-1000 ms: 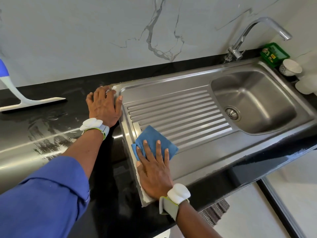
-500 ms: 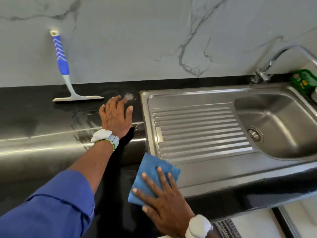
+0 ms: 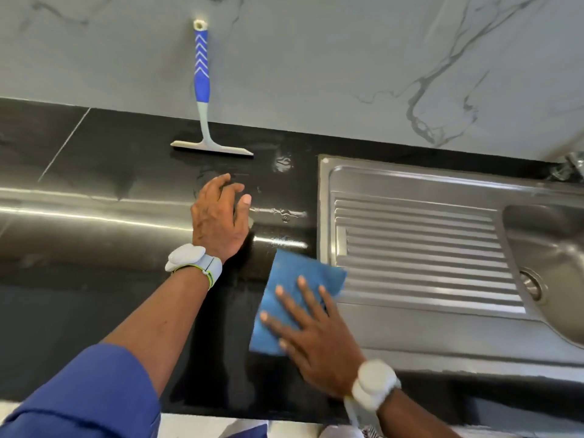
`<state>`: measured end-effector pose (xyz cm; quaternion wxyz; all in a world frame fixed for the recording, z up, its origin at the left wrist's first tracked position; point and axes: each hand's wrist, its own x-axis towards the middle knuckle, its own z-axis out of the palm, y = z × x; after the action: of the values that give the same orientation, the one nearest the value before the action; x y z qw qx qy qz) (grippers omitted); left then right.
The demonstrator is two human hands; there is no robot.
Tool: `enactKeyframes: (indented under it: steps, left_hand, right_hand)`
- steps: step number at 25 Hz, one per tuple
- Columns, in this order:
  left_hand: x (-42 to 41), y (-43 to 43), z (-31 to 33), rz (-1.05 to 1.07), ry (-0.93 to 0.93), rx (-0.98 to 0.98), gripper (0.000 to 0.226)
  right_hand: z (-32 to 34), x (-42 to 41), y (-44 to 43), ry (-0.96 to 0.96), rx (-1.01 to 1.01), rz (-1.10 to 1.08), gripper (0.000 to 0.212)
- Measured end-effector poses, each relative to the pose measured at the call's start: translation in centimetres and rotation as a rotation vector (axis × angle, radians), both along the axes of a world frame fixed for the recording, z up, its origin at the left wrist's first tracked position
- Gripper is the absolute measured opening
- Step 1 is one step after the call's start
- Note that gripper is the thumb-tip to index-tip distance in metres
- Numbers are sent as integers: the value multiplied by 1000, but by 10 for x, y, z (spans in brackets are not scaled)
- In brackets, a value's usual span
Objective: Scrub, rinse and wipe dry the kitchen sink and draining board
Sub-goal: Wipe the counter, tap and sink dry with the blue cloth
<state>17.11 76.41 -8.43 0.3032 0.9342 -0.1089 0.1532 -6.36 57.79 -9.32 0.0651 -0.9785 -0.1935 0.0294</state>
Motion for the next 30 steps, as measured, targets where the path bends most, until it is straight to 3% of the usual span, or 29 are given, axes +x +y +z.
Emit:
enactKeyframes:
  steps: [3, 5, 8, 10, 12, 15, 17, 19, 22, 25, 26, 28, 30]
  left_hand:
    - [-11, 9, -2, -6, 6, 24, 40]
    - [-17, 13, 0, -28, -4, 27, 38]
    - [-27, 0, 12, -135, 34, -45, 41]
    - [-44, -30, 25, -352, 116, -144, 50]
    - [-63, -70, 36, -601, 249, -205, 63]
    - [-87, -144, 51, -945, 349, -219, 88]
    - [-102, -190, 56, -1090, 280, -161, 94]
    - [-114, -247, 60, -1119, 83, -103, 74]
    - [-132, -352, 75, -1198, -238, 4, 52]
    - [-144, -441, 92, -1418, -326, 102, 52]
    - [-145, -469, 98, -1469, -377, 138, 56]
    - [-152, -531, 104, -1515, -522, 178, 53]
    - [-153, -576, 110, -1488, -628, 189, 40]
  right_hand:
    - [3, -26, -20, 19, 27, 96, 53]
    - [-2, -2, -28, 18, 109, -15, 52]
    - [5, 47, -33, 16, 576, -398, 43]
    - [25, 60, -46, 31, 903, -683, 38]
    - [54, 61, -68, 180, 1228, -882, 41]
    - [88, 42, -133, 426, 1770, -985, 47]
    - [106, 25, -182, 496, 1972, -889, 56]
    - [121, 8, -236, 457, 1921, -886, 58]
    - [144, -19, -314, 450, 1531, -1065, 32]
    - [161, -39, -381, 435, 1186, -1202, 46]
    - [165, -45, -402, 392, 1130, -1243, 40]
    - [165, -62, -451, 362, 1299, -1391, 29]
    - [165, -71, -482, 434, 1568, -1443, 37]
